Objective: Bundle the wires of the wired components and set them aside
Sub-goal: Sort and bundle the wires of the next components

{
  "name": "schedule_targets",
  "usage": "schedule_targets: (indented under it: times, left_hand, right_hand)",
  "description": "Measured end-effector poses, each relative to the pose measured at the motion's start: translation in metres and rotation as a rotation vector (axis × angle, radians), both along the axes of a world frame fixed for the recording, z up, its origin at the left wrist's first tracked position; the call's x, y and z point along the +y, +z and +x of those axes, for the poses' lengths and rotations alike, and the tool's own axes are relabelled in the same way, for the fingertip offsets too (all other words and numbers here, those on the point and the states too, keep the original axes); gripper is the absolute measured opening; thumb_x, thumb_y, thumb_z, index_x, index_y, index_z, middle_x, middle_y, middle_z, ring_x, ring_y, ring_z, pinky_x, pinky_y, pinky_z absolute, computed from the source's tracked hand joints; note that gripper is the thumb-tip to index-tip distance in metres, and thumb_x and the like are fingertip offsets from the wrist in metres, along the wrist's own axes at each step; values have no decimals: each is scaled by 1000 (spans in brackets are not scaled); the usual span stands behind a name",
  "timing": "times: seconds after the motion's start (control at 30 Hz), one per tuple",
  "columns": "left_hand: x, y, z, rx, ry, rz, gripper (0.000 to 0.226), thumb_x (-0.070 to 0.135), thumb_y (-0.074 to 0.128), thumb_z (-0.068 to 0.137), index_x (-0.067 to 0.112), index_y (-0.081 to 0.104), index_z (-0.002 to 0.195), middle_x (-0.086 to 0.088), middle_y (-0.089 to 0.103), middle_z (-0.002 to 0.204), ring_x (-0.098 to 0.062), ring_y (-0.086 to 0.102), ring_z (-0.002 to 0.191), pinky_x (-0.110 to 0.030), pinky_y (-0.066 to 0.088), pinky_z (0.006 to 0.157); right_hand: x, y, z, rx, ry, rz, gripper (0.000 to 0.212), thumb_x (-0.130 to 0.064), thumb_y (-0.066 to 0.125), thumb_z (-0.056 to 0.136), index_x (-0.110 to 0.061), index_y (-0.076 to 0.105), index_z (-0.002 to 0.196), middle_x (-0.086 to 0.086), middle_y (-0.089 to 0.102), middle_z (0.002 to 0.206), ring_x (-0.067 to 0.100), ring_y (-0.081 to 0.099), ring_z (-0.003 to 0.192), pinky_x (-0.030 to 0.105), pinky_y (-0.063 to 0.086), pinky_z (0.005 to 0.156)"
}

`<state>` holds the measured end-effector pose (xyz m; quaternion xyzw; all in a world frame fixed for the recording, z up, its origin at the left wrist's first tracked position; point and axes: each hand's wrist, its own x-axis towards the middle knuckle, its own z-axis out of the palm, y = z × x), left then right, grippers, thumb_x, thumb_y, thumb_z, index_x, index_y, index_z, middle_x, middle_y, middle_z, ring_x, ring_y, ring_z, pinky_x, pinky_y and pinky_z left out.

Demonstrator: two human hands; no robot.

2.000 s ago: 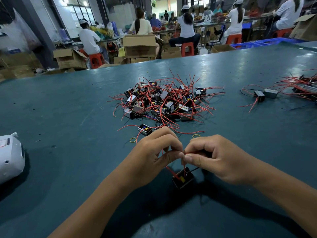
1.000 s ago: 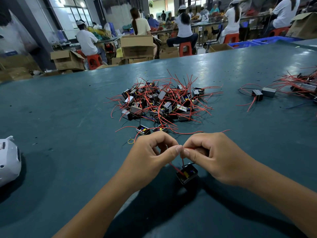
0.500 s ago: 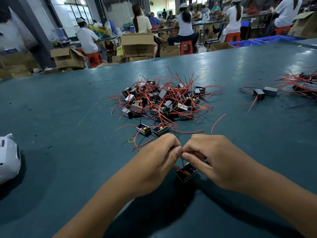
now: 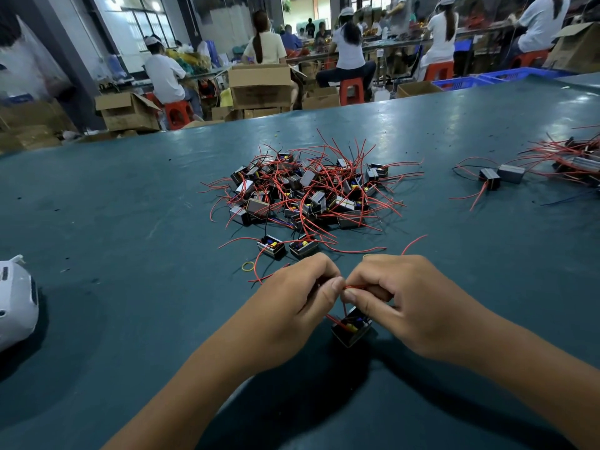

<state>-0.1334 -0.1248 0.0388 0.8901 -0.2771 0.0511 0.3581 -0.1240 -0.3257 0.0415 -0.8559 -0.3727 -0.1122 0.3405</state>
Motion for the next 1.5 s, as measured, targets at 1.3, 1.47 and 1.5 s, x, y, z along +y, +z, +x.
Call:
schedule_targets:
  times: [1.3, 1.47, 1.5]
  left_hand:
    - [0, -13, 11, 312, -39, -356, 14, 22, 78, 84, 24, 69, 94, -2, 74, 88, -8, 65, 75, -27, 50, 69]
    - [0, -15, 13, 310, -6, -401, 16, 22, 77, 83, 26, 67, 95, -4, 74, 85, -15, 67, 75, -40, 53, 68]
    - [2, -14, 12, 293, 4, -385, 16, 23, 77, 83, 26, 66, 95, -2, 74, 84, -16, 67, 75, -44, 53, 69]
  right_hand:
    - [-4, -8, 9, 57, -63, 122, 10, -24, 65, 88, -22, 70, 79, -13, 53, 64, 2, 48, 60, 9, 32, 58]
    - [-4, -11, 11, 96, -102, 154, 10, -25, 68, 89, -24, 69, 80, -13, 49, 57, 4, 46, 56, 11, 32, 56]
    - [-5, -12, 12, 134, -103, 176, 9, -25, 69, 90, -24, 68, 81, -14, 46, 54, 4, 43, 54, 12, 32, 54]
